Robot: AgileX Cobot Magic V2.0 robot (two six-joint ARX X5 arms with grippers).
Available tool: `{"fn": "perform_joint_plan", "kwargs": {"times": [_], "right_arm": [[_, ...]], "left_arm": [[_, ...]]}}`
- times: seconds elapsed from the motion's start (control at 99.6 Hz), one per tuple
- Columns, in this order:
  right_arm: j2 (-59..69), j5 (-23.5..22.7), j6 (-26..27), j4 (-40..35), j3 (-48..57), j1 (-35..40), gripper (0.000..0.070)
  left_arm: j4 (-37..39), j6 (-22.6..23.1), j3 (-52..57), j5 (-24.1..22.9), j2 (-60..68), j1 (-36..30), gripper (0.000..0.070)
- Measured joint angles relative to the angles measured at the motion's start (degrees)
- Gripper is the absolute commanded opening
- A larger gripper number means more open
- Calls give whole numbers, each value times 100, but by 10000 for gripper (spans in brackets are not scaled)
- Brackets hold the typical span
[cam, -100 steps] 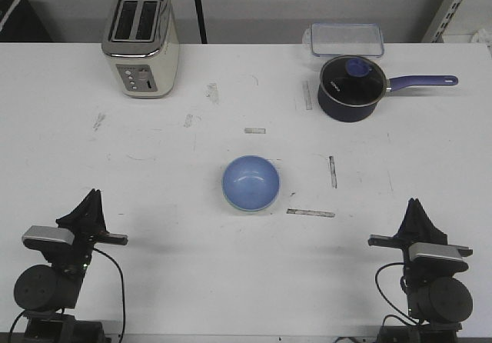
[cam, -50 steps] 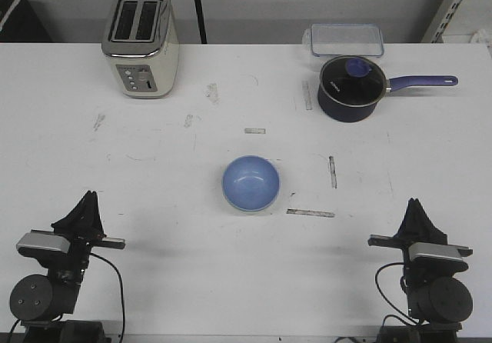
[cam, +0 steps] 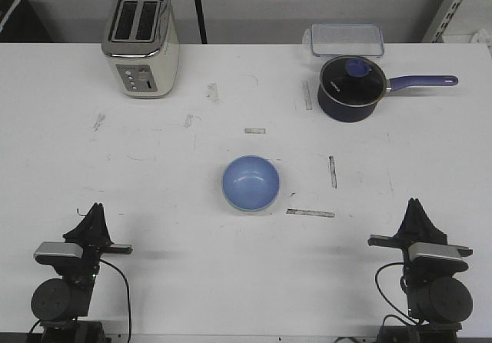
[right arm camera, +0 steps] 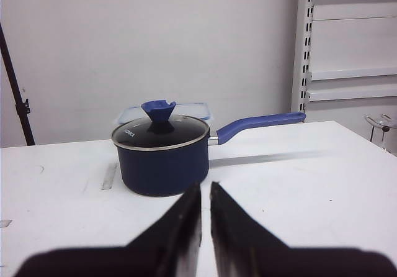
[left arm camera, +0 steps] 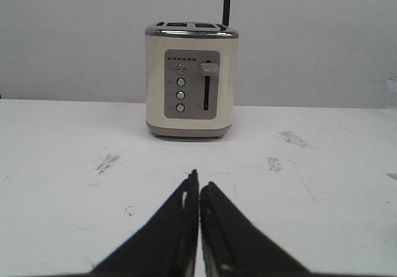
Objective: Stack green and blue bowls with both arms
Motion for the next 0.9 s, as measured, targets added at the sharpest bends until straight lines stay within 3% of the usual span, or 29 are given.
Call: {"fn": "perform_joint_plan", "kwargs": {"times": [0.392,0.904], "right_arm": [[0,2,0,0,0,-2,18],[0,2,0,0,0,0,18]], "left_arm": [[-507,0,-398,2,-306,2,1],[-485,0,-398,2,-308,2,1]]}}
